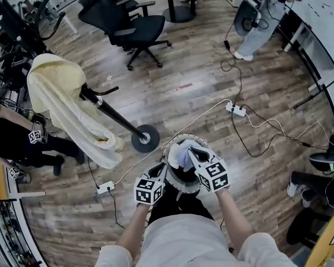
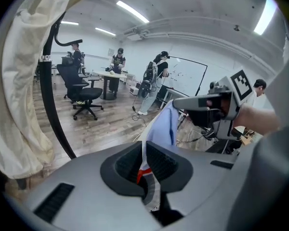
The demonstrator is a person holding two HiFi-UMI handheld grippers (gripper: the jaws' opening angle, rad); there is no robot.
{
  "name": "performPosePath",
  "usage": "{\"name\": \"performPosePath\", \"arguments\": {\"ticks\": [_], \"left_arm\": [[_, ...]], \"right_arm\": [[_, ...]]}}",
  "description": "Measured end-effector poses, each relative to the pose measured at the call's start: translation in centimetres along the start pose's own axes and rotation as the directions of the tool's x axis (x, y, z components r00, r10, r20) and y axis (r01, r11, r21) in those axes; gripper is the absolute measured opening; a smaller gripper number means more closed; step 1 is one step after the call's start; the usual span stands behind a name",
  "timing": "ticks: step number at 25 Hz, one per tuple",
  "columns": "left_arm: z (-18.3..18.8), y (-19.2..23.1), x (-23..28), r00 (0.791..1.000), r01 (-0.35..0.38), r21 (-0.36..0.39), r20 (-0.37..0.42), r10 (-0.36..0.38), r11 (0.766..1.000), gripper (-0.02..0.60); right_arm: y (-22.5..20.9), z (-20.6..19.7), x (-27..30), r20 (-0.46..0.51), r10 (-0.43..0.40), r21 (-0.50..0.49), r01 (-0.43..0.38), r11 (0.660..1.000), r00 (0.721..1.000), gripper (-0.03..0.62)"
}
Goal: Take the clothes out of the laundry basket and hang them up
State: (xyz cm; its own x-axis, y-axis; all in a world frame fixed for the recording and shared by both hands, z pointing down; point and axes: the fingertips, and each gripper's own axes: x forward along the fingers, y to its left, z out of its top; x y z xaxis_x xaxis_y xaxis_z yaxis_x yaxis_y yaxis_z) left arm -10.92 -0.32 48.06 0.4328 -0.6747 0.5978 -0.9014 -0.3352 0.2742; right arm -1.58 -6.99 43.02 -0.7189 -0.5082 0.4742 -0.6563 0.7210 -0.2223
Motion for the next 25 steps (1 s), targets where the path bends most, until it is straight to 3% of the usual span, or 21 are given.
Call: {"name": "performPosePath", "arguments": {"ticks": [7,16,25], "left_arm": [[4.7,-0.4,-2.5,0.991,-0.010,0.033,0.133,0.005,0.999,0.035],[11.8,0.1,-7.9,0.957,-0.054,0.124,0.291,0.016,0.991,0.035],[15.2,0.7,-11.0,0.931,-0.118,0.167,0.360,0.051,0.979,0.037]], "right_arm": [[3.6,11.9,-3.4,0.206,0.096,-0.138,-0.069,0.988,0.974,0.021],[8.2,25.3,-6.9,0.389,0.189,-0.311,-0.064,0.948,0.901,0.021],[12.1,35.3,-11.0,0.502,0.295,-0.452,-0.044,0.891,0.813,0.021]]}}
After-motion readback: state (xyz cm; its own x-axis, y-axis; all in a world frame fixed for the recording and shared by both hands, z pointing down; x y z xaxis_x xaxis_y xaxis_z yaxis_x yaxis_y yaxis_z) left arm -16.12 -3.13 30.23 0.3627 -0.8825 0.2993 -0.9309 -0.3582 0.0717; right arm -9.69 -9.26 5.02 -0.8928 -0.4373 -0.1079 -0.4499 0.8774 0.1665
